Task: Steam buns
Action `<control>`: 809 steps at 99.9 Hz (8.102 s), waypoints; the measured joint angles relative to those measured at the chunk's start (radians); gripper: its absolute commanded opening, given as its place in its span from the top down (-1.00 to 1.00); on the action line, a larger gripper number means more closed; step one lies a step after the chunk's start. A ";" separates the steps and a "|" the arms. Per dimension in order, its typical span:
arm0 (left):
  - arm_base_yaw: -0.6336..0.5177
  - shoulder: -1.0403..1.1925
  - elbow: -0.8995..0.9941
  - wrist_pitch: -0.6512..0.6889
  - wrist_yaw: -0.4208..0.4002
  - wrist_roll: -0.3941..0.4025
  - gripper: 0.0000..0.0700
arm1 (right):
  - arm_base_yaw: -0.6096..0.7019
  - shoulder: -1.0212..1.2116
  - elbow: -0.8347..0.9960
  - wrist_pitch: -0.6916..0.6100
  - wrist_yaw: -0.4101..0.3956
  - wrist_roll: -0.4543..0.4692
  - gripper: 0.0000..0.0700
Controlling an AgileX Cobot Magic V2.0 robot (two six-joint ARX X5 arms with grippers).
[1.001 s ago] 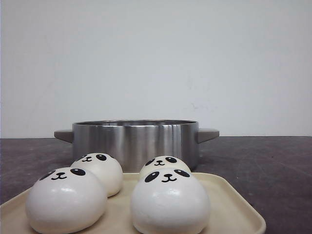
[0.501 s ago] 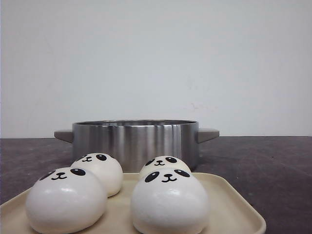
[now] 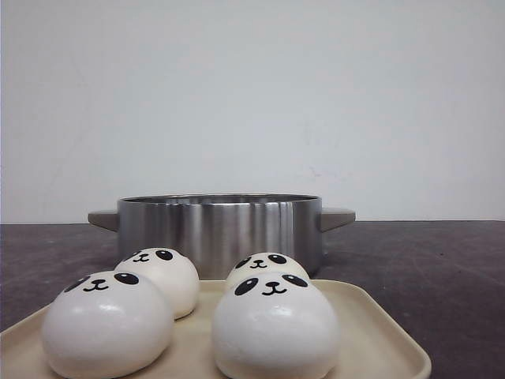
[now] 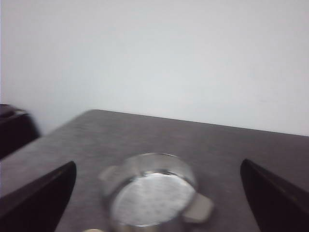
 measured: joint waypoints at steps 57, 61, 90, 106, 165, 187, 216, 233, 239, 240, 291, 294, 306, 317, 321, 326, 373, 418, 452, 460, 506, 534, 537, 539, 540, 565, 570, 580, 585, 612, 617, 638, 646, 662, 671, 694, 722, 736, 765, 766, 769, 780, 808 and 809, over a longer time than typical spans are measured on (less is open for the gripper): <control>-0.143 -0.026 0.000 -0.139 -0.061 0.075 -0.92 | 0.193 0.327 0.000 -0.135 0.179 -0.022 -1.00; -0.150 -0.026 0.000 -0.140 -0.065 0.076 -0.92 | 0.252 0.361 0.000 -0.138 0.232 -0.021 -1.00; -0.212 -0.026 0.000 -0.142 -0.114 0.099 -0.92 | 0.748 0.603 0.000 -0.112 0.486 0.169 -1.00; -0.237 -0.026 0.000 -0.152 -0.121 0.101 -0.92 | 0.829 0.780 0.000 -0.084 0.455 0.373 -1.00; -0.318 -0.026 0.000 -0.148 -0.186 0.108 -0.92 | 0.802 1.130 0.046 0.051 0.452 0.514 -0.58; -0.333 -0.026 0.000 -0.148 -0.187 0.109 -0.92 | 0.744 1.184 0.047 0.043 0.453 0.521 -0.57; -0.344 -0.026 0.000 -0.148 -0.188 0.109 -0.92 | 0.723 1.216 0.047 0.033 0.442 0.525 -0.54; -0.344 -0.026 0.000 -0.148 -0.191 0.109 -0.92 | 0.739 1.233 0.047 0.036 0.439 0.529 -0.54; -0.344 -0.026 0.000 -0.148 -0.191 0.109 -0.92 | 0.739 1.236 0.047 0.036 0.439 0.529 -0.53; -0.344 -0.026 0.000 -0.148 -0.190 0.109 -0.92 | 0.740 1.236 0.047 0.037 0.439 0.529 -0.53; -0.344 -0.026 0.000 -0.185 -0.191 0.109 -0.92 | 0.739 1.329 0.069 0.067 0.382 0.530 -0.08; -0.344 -0.026 0.000 -0.189 -0.192 0.109 -0.92 | 0.740 1.331 0.070 0.067 0.386 0.530 0.00; -0.344 -0.026 0.000 -0.205 -0.202 0.109 -0.92 | 0.745 1.335 0.070 0.076 0.395 0.530 0.55; -0.344 -0.026 0.000 -0.212 -0.214 0.109 -0.92 | 0.745 1.339 0.070 0.082 0.390 0.529 1.00; -0.344 -0.026 0.000 -0.217 -0.214 0.110 -0.92 | 0.745 1.339 0.070 0.083 0.391 0.527 1.00; -0.344 -0.026 0.000 -0.220 -0.216 0.109 -0.92 | 0.747 1.339 0.070 0.082 0.396 0.525 1.00; -0.344 -0.026 0.000 -0.220 -0.221 0.116 -0.92 | 0.777 1.091 0.082 0.034 0.441 0.446 1.00; -0.344 -0.026 0.000 -0.193 -0.221 0.116 -0.92 | 0.646 1.049 0.438 0.082 0.401 0.278 1.00; -0.344 -0.026 0.000 -0.193 -0.246 0.117 -0.92 | 0.466 1.464 0.811 -0.051 0.205 0.233 1.00; -0.344 -0.026 0.000 -0.193 -0.247 0.117 -0.92 | 0.441 1.528 0.817 -0.074 0.205 0.233 1.00; -0.344 -0.026 0.000 -0.196 -0.274 0.117 -0.92 | 0.423 1.683 0.818 -0.131 0.163 0.208 1.00; -0.344 -0.026 0.000 -0.196 -0.274 0.117 -0.92 | 0.417 1.760 0.818 -0.125 0.155 0.207 1.00; -0.344 -0.026 0.000 -0.196 -0.274 0.117 -0.92 | 0.417 1.760 0.818 -0.119 0.155 0.207 1.00; -0.344 -0.026 0.000 -0.196 -0.274 0.117 -0.92 | 0.417 1.760 0.818 -0.112 0.155 0.207 1.00; -0.344 -0.026 0.000 -0.196 -0.274 0.117 -0.92 | 0.417 1.760 0.818 -0.108 0.155 0.207 1.00; -0.344 -0.026 0.000 -0.197 -0.274 0.117 -0.92 | 0.411 1.762 0.818 -0.108 0.155 0.208 1.00; -0.344 -0.026 0.000 -0.196 -0.274 0.117 -0.92 | 0.410 1.762 0.818 -0.115 0.155 0.208 1.00; -0.344 -0.026 0.000 -0.196 -0.274 0.117 -0.92 | 0.410 1.765 0.818 -0.117 0.150 0.208 1.00; -0.344 -0.026 0.000 -0.196 -0.274 0.117 -0.92 | 0.410 1.765 0.818 -0.117 0.140 0.208 1.00; -0.344 -0.026 0.000 -0.197 -0.274 0.117 -0.92 | 0.410 1.789 0.818 -0.159 0.137 0.218 1.00; -0.344 -0.025 0.000 -0.200 -0.274 0.117 -0.92 | 0.408 1.791 0.818 -0.159 0.144 0.218 0.98; -0.344 -0.026 0.000 -0.203 -0.274 0.117 -0.92 | 0.407 1.793 0.818 -0.161 0.157 0.218 0.08; -0.344 -0.025 0.000 -0.204 -0.274 0.117 -0.92 | 0.408 1.793 0.820 -0.162 0.151 0.222 -0.18; -0.344 -0.026 0.000 -0.204 -0.274 0.117 -0.92 | 0.417 1.793 0.831 -0.161 0.155 0.227 -0.23; -0.344 -0.026 0.000 -0.204 -0.274 0.117 -0.92 | 0.416 1.793 0.831 -0.158 0.153 0.233 -0.23; -0.344 -0.025 0.000 -0.204 -0.274 0.117 -0.92 | 0.417 1.793 0.832 -0.159 0.153 0.241 -0.23; -0.344 -0.026 0.000 -0.204 -0.274 0.117 -0.92 | 0.417 1.797 0.866 -0.227 0.149 0.245 -0.23; -0.344 -0.026 0.000 -0.203 -0.274 0.117 -0.92 | 0.417 1.811 0.950 -0.283 0.208 0.244 -0.23; -0.344 -0.026 0.000 -0.201 -0.274 0.117 -0.92 | 0.416 1.811 1.191 -0.401 0.359 0.231 -0.23; -0.344 -0.026 0.000 -0.200 -0.274 0.117 -0.92 | 0.415 1.811 1.196 -0.406 0.361 0.230 -0.23; -0.344 -0.026 0.000 -0.200 -0.274 0.117 -0.92 | 0.414 1.811 1.209 -0.420 0.363 0.224 -0.23; -0.344 -0.026 0.000 -0.200 -0.274 0.117 -0.92 | 0.412 1.812 1.254 -0.481 0.364 0.198 -0.23; -0.344 -0.026 0.000 -0.201 -0.274 0.116 -0.92 | 0.454 1.737 1.341 -0.613 0.587 0.100 0.35; -0.344 -0.026 0.000 -0.201 -0.274 0.116 -0.92 | 0.458 1.728 1.341 -0.609 0.599 0.098 0.37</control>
